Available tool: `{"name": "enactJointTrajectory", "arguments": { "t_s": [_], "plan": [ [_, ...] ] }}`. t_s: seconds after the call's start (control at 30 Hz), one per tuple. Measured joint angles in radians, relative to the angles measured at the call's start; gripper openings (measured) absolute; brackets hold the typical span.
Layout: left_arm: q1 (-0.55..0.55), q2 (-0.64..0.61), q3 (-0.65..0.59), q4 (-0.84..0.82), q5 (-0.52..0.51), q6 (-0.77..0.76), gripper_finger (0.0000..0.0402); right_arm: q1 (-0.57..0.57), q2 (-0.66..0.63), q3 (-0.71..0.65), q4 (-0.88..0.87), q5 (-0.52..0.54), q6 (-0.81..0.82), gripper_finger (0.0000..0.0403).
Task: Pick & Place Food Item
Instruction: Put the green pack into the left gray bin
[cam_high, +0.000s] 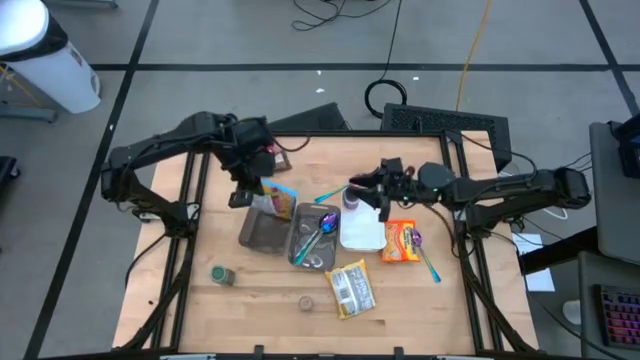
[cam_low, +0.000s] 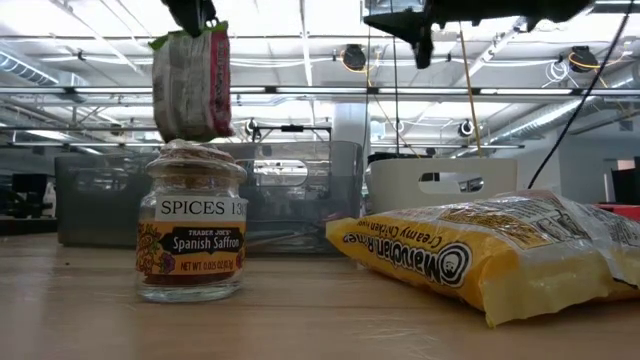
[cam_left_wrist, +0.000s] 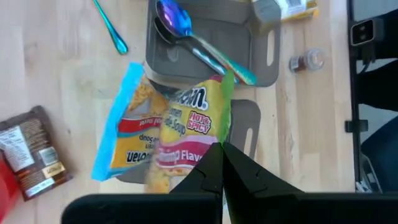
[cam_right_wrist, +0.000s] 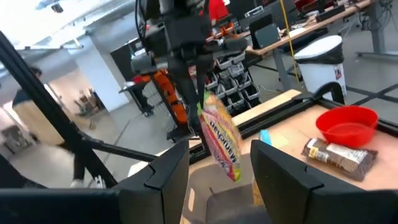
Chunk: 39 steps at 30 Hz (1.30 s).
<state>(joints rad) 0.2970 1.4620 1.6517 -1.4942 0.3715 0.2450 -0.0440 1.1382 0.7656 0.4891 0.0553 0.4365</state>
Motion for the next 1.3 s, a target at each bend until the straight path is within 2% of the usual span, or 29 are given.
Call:
{"name": "enactJointTrajectory", "arguments": {
  "t_s": [0.3,0.5,0.67,1.3],
  "plan": [
    [-0.051,0.142,0.201,-0.077,-0.006,-0.014,0.0001,0.013,0.268,0.228,-0.046,-0.029,-0.105,0.0164],
    [-0.065,0.223,0.320,-0.076,0.006,-0.011,0.0001,0.013,0.367,0.310,-0.052,-0.030,-0.104,0.0164],
    [-0.068,0.250,0.361,-0.077,0.031,0.001,0.0001,0.013,0.383,0.334,-0.040,-0.030,-0.102,0.0164],
    [-0.071,0.284,0.363,-0.002,0.050,0.007,0.0001,0.007,0.383,0.334,-0.008,-0.035,-0.087,0.0164]
  ]
}}
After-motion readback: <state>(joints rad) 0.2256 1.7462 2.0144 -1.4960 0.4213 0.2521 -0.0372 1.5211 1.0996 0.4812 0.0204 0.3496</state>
